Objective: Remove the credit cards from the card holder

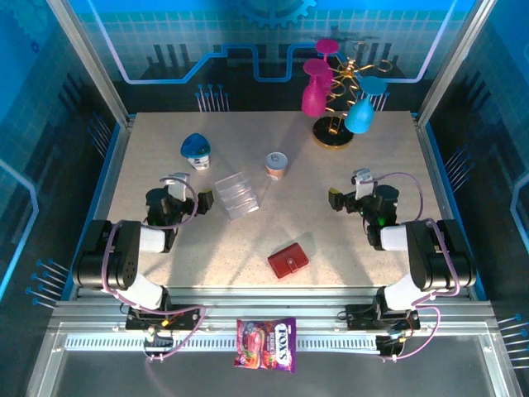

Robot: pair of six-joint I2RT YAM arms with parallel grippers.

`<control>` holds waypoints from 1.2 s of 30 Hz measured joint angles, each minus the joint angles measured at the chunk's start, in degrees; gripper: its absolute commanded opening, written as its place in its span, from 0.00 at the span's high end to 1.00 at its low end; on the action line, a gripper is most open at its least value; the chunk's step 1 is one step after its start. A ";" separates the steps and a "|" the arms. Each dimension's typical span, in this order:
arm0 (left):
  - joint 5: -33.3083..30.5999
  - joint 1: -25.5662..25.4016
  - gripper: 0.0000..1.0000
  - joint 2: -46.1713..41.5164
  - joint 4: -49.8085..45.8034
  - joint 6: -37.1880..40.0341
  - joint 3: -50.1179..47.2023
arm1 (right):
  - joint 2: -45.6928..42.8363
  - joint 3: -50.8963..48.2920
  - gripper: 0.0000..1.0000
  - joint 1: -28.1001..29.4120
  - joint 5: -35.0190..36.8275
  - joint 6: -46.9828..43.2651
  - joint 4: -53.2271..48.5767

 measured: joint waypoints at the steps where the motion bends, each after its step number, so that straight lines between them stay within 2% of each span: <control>1: 0.00 0.00 0.01 0.00 0.00 0.00 0.00 | 0.00 0.00 0.00 0.00 0.00 0.00 0.00; 26: -0.04 0.02 0.01 0.00 0.00 0.00 0.00 | 0.00 0.00 0.00 0.00 0.00 0.00 0.00; 36: -2.84 0.02 0.01 0.00 -0.02 -0.09 0.00 | 0.00 0.00 0.00 0.00 0.00 0.00 0.00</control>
